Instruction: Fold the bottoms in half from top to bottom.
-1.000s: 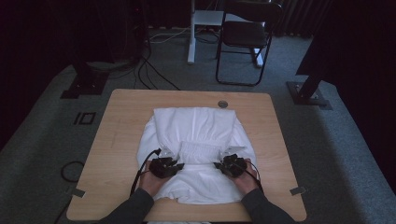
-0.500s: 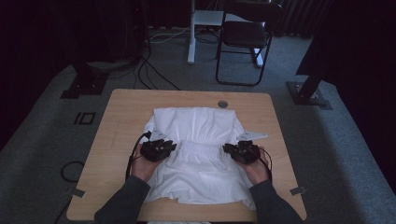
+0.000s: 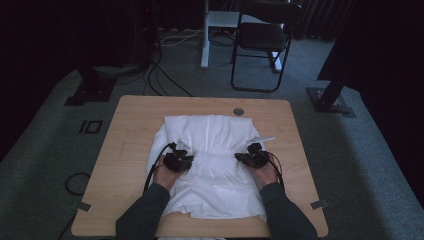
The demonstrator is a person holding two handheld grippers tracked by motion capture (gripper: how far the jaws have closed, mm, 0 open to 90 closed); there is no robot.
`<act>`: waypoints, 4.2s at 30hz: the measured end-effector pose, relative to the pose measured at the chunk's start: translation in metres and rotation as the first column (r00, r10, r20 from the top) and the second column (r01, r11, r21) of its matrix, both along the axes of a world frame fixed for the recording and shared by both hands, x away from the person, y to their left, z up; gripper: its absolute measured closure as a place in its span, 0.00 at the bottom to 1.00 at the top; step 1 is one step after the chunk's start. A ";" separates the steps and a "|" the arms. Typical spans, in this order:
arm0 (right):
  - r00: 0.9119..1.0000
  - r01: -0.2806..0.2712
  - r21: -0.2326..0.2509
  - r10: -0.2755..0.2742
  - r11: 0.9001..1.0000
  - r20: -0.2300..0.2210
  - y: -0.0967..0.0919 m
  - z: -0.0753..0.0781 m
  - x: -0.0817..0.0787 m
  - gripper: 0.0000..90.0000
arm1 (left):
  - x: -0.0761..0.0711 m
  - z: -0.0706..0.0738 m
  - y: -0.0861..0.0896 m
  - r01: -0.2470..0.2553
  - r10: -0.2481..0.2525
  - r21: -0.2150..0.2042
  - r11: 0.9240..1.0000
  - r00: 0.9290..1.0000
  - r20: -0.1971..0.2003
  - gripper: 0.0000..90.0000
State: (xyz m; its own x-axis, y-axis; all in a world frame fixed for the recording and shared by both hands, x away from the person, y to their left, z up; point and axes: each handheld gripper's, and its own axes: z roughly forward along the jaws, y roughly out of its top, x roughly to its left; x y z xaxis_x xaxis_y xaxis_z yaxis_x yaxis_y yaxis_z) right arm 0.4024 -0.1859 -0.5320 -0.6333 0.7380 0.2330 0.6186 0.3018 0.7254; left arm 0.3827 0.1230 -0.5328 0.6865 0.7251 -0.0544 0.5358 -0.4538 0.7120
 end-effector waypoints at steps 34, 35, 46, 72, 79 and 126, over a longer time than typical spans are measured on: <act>0.971 -0.233 -0.131 0.237 0.964 0.014 0.039 -0.015 -0.110 0.88 | -0.085 -0.017 0.009 0.206 -0.205 -0.085 0.975 0.978 0.028 0.77; 0.972 -0.230 -0.129 0.234 0.965 0.015 0.039 -0.016 -0.111 0.88 | -0.086 -0.017 0.009 0.204 -0.202 -0.083 0.975 0.979 0.029 0.76; 0.977 -0.181 -0.091 0.190 0.979 0.100 0.030 0.001 -0.095 0.63 | -0.066 0.012 0.016 0.139 -0.130 -0.077 0.987 0.985 0.110 0.66; 0.983 0.147 -0.131 -0.131 0.980 0.127 0.018 -0.025 0.049 0.57 | 0.055 -0.020 0.034 -0.178 0.179 -0.024 0.984 0.982 0.062 0.62; 0.983 0.132 -0.101 -0.117 0.986 0.140 0.009 -0.029 0.025 0.57 | 0.031 -0.022 0.036 -0.161 0.163 -0.040 0.986 0.985 0.056 0.62; 0.986 0.078 -0.095 -0.063 0.992 0.154 0.001 -0.034 -0.060 0.57 | 0.067 -0.017 0.074 -0.304 0.304 -0.015 0.953 0.953 0.008 0.51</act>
